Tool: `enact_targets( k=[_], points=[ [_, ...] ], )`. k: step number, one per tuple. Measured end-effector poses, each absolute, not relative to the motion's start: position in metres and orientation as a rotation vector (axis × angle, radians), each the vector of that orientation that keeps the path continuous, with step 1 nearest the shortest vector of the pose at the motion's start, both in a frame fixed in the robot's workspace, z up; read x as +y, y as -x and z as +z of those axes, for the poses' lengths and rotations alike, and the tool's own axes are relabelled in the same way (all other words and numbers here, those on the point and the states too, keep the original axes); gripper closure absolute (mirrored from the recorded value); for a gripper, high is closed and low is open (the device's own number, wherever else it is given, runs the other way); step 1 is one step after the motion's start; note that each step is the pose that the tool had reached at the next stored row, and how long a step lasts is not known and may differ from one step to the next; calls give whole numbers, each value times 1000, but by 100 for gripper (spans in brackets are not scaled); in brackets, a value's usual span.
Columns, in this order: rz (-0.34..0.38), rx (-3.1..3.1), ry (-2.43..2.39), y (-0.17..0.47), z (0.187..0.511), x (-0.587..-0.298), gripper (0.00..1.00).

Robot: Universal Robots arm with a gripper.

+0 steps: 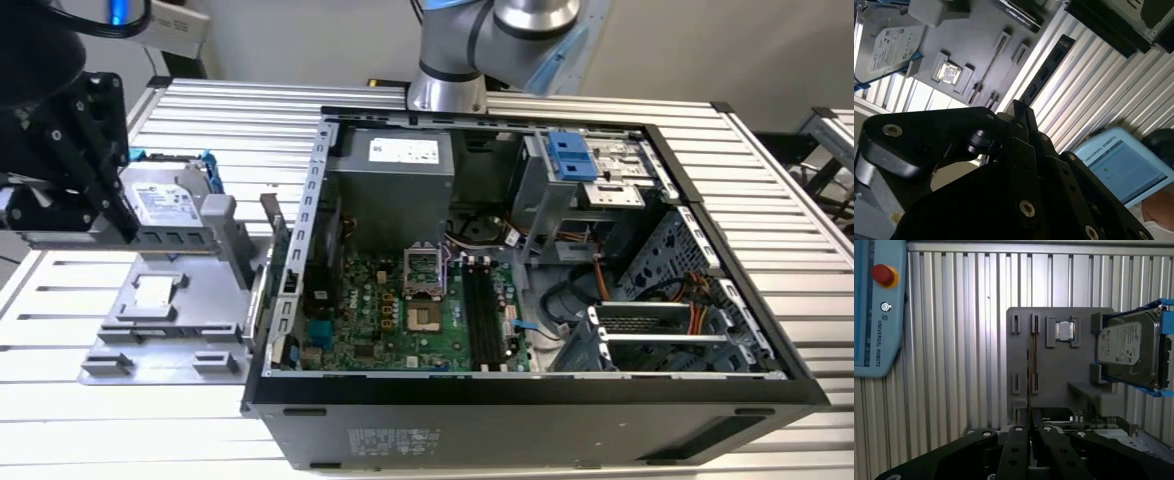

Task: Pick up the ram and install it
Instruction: 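Pick up the ram and move it above insertion slot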

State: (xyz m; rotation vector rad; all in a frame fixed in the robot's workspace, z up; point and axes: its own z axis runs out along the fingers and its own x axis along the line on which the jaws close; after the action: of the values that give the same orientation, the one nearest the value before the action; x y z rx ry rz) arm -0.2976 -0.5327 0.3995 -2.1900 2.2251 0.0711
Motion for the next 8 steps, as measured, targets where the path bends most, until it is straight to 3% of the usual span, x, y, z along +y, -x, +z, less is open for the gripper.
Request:
enact_targets(
  k=[8],
  points=[
    [71, 2225, 2190, 270, 400, -533, 100]
  ],
)
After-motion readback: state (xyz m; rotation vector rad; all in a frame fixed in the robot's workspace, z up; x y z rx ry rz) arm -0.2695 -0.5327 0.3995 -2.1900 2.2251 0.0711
